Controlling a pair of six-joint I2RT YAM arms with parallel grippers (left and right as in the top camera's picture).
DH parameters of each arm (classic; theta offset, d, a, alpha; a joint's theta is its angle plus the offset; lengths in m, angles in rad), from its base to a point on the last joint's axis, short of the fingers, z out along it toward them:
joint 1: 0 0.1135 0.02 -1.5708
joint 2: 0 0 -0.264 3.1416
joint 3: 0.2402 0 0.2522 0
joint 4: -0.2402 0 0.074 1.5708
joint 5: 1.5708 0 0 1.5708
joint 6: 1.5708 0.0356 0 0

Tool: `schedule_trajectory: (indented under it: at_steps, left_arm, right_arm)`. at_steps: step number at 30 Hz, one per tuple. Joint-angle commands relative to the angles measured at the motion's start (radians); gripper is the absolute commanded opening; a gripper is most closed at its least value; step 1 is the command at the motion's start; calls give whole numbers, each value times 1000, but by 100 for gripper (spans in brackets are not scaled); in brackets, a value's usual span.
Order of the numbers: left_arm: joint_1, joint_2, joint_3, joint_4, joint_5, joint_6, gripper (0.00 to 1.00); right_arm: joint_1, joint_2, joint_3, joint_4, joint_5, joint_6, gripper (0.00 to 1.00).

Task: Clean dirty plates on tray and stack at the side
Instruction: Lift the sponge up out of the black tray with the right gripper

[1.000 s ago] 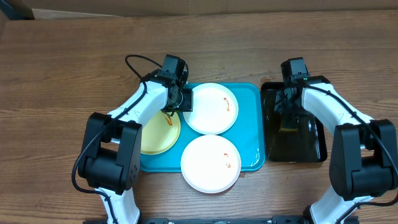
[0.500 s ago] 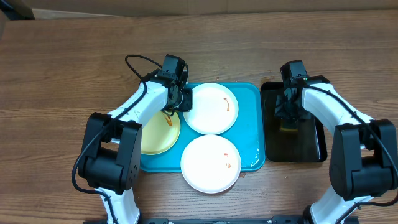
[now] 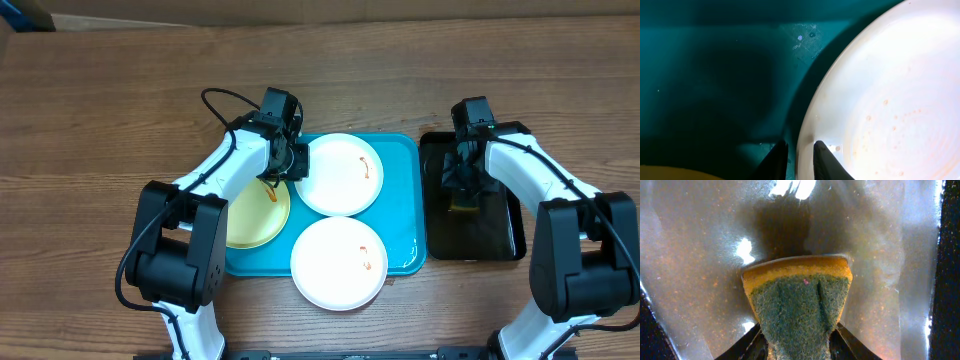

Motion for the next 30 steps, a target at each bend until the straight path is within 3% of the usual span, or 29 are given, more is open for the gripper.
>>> schedule_trajectory:
  at_steps: [1, 12, 15, 21, 29, 30]
  left_arm:
    - [0, 8, 37, -9, 11, 5, 19]
    - [0, 8, 55, -31, 13, 5, 22]
    - [0, 8, 55, -32, 12, 5, 30]
    - [0, 8, 54, -34, 8, 5, 20]
    - [0, 14, 53, -34, 8, 10, 17]
    - [0, 16, 53, -34, 8, 13, 17]
  right_arm:
    - [-4, 0, 13, 9, -5, 1, 40]
    - [-4, 0, 13, 13, -5, 1, 40]
    - [-4, 0, 13, 12, -5, 1, 40]
    - [-4, 0, 13, 9, -5, 1, 40]
    - [-4, 0, 12, 8, -5, 1, 40]
    - [-4, 0, 12, 8, -5, 1, 36]
